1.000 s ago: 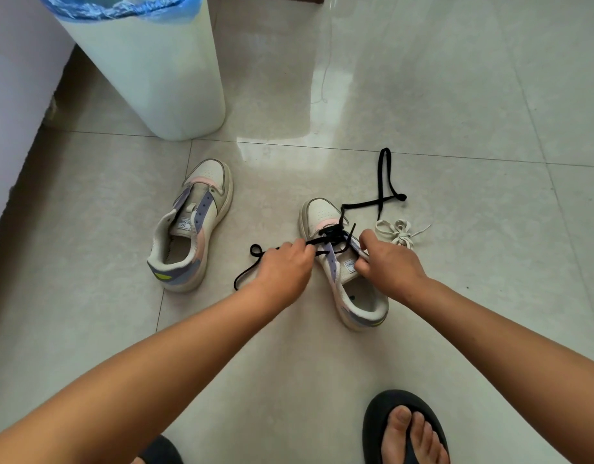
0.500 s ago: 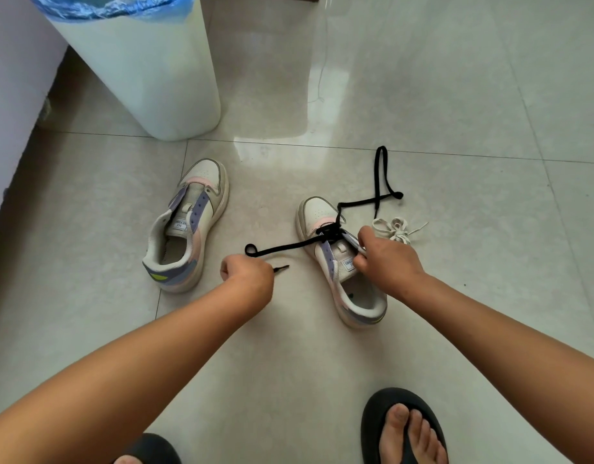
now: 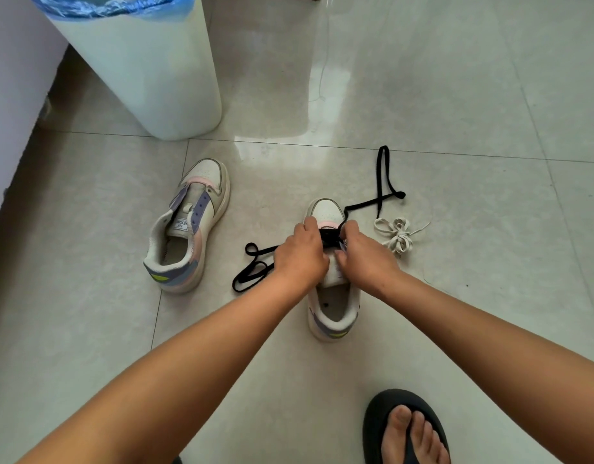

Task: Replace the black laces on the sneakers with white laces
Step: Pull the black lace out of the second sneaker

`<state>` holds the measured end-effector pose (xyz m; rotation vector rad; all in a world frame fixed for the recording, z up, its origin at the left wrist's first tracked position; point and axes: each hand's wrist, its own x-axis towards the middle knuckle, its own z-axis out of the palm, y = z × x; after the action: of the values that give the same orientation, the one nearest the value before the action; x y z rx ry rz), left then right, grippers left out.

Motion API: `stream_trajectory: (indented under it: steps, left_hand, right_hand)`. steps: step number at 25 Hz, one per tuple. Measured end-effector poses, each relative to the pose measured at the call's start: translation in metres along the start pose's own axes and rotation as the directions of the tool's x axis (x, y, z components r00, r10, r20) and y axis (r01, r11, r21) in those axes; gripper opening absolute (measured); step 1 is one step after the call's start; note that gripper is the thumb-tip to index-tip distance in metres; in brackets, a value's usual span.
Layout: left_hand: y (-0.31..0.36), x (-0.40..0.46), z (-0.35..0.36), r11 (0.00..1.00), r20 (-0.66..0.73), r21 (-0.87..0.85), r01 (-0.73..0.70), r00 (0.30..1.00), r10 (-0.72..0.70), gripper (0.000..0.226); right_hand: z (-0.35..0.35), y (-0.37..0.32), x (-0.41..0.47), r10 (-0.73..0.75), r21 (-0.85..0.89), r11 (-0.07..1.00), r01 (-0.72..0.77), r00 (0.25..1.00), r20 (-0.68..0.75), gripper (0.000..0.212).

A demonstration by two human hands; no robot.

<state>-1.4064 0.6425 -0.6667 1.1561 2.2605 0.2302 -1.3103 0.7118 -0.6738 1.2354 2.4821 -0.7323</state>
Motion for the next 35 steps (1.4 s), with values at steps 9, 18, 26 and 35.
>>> stream_trajectory:
  steps: [9,18,26,35]
  left_hand:
    - [-0.039,-0.002,-0.007,0.939,-0.043,0.237,-0.248,0.963,0.265,0.031]
    - [-0.027,0.011,0.005,0.963,0.048,-0.209,-0.169,0.982,0.183,0.016]
    - [-0.029,0.001,-0.023,0.464,0.106,-0.881,0.095,0.994,-0.003,0.025]
    - [-0.017,-0.008,-0.041,0.505,0.082,-0.863,0.021,0.992,0.1,0.026]
  right_hand:
    - [-0.004,0.029,-0.009,-0.157,-0.1,0.984,0.148,0.984,-0.088,0.024]
    - [-0.004,0.007,0.003,-0.171,-0.41,0.898,0.16,0.985,0.008,0.031]
    - [0.001,0.001,0.002,-0.122,-0.262,0.958,0.115,0.992,-0.013,0.036]
    - [0.005,0.0,0.009,-0.103,0.182,0.974,0.135,0.98,-0.171,0.015]
